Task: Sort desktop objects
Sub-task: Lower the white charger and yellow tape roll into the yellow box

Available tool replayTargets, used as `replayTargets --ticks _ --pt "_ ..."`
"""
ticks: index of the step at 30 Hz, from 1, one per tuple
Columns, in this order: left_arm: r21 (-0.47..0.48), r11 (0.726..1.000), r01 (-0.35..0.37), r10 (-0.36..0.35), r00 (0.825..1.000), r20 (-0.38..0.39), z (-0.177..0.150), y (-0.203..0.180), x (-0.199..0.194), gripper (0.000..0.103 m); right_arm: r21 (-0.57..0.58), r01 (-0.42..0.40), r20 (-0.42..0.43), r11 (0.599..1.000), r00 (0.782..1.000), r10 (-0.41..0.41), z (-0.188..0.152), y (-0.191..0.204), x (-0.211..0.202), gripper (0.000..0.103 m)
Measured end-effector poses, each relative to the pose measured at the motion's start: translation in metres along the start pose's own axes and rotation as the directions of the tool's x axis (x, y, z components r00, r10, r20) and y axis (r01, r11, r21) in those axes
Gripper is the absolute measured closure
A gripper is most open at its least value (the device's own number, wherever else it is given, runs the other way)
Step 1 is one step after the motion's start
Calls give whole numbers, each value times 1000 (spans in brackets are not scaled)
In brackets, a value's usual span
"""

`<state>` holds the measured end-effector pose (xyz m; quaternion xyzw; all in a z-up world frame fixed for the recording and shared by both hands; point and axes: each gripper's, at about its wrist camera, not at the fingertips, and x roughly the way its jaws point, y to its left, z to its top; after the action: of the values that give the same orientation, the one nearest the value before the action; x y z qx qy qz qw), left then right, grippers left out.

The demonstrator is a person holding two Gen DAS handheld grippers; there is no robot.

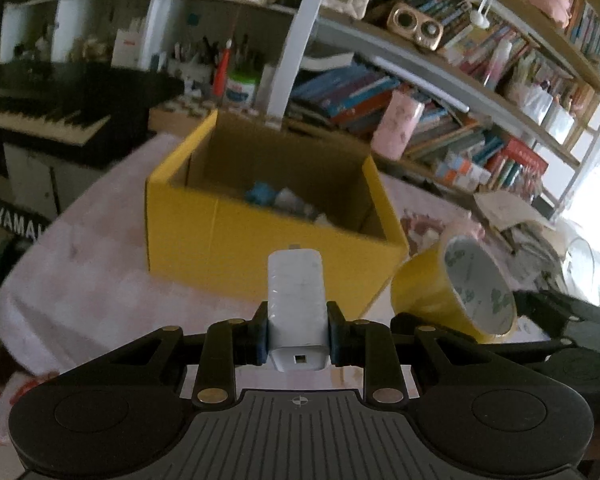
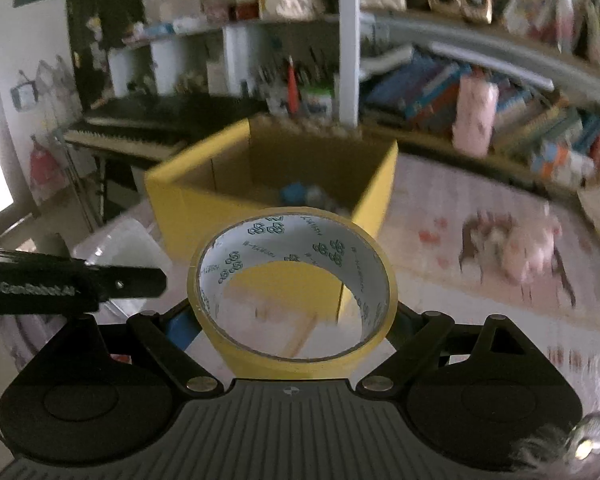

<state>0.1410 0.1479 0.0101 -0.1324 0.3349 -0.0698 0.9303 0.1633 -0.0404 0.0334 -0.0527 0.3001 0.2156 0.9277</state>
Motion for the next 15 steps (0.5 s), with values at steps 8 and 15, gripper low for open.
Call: replayTargets --ticks 8,15 --pt "5 999 -38 37 996 87 49 2 25 77 -82 -35 117 996 992 45 53 -14 25 14" --pt "9 993 -116 115 989 98 75 8 65 77 -150 -53 102 987 992 69 86 -31 69 14"
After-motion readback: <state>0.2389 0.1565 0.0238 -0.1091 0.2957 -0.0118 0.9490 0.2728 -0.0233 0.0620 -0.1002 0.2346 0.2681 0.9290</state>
